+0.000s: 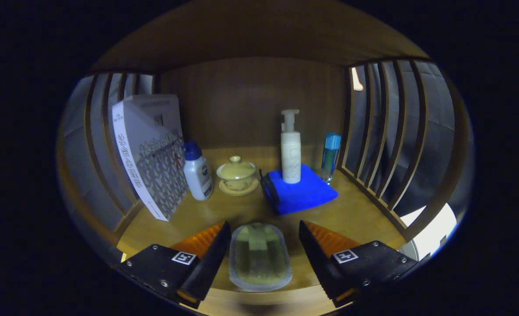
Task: Pull open the drawer, take out the items inside it, and place them on the countertop above the cabinet.
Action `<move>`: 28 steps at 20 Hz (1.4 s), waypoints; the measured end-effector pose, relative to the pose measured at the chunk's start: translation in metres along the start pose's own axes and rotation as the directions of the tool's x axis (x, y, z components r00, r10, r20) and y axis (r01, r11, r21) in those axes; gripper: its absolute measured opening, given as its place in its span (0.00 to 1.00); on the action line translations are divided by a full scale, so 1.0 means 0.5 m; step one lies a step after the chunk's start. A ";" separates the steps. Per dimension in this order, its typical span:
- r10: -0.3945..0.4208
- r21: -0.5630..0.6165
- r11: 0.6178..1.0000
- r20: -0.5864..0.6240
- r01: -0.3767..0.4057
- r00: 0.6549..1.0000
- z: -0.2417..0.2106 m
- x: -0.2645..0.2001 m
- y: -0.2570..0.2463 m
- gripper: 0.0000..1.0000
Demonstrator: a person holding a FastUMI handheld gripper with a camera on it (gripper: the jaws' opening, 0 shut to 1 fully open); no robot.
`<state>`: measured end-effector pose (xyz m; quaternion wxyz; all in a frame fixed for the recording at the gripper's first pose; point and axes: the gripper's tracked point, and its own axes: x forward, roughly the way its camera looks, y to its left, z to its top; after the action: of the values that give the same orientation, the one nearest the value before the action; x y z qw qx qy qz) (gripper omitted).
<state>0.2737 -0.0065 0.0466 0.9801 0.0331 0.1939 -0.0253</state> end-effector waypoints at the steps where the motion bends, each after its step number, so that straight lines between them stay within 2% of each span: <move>1: -0.004 -0.004 1.000 0.039 0.004 0.999 0.011 -0.016 -0.005 0.97; 8: -0.013 -0.040 0.999 0.241 0.023 0.970 0.027 -0.187 0.001 0.97; 15: -0.023 -0.049 0.998 0.350 0.043 0.937 -0.034 -0.346 0.020 0.97; 18: -0.026 -0.058 0.997 0.424 0.055 0.906 -0.057 -0.408 0.022 0.97; 21: -0.041 -0.038 0.997 0.518 0.071 0.854 -0.083 -0.464 0.019 0.97; 22: -0.034 -0.035 0.998 0.522 0.060 0.853 -0.101 -0.473 0.024 0.97; 25: -0.008 -0.045 0.998 0.468 0.033 0.884 -0.176 -0.478 0.025 0.96; 28: 0.011 -0.083 0.996 0.436 0.028 0.900 -0.236 -0.484 0.028 0.96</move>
<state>0.0066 0.0249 0.0310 0.9990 -0.0172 -0.0289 -0.0278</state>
